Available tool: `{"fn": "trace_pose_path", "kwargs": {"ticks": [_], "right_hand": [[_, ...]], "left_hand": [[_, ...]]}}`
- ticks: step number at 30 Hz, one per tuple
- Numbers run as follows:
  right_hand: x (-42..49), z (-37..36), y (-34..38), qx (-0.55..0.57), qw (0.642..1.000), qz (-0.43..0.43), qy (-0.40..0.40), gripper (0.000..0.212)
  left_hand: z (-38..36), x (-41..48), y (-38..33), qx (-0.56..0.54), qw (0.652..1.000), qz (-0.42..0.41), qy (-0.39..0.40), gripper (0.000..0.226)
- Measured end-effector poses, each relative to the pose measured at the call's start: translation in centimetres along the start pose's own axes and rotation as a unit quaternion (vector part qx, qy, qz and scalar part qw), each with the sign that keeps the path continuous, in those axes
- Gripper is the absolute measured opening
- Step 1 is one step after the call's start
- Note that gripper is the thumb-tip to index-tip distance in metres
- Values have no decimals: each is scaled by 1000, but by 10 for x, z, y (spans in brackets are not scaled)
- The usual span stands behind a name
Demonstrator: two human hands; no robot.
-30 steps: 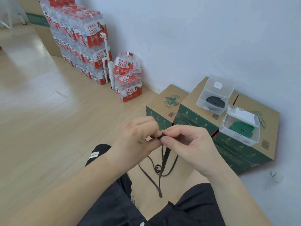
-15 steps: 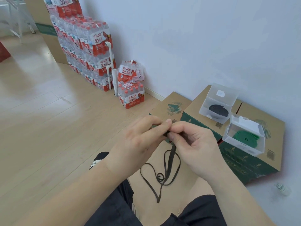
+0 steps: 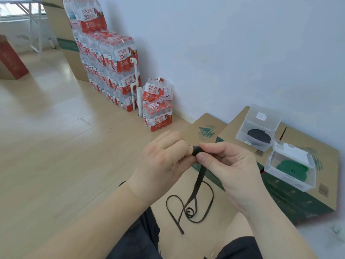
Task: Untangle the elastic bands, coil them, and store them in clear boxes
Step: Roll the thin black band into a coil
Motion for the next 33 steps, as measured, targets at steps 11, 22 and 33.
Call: {"fn": "trace_pose_path", "kwargs": {"ticks": [11, 22, 33], "right_hand": [[14, -14, 23, -198, 978, 34, 55, 24], [7, -22, 14, 24, 999, 7, 29, 14], [8, -27, 33, -293, 946, 123, 54, 33]], "left_hand": [[4, -4, -4, -21, 999, -21, 14, 37], [19, 2, 1, 5, 999, 3, -34, 20], [13, 1, -1, 38, 999, -20, -7, 33]]}}
Point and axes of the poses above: each hand's wrist, its own x-axis towards the middle knuckle, its own z-axis out of the back of the hand, y = z × x, the point moved 5 cm from there along x, towards the middle knuckle, and after that the axes turned 12 degrees about x, right-handed, at the moved point
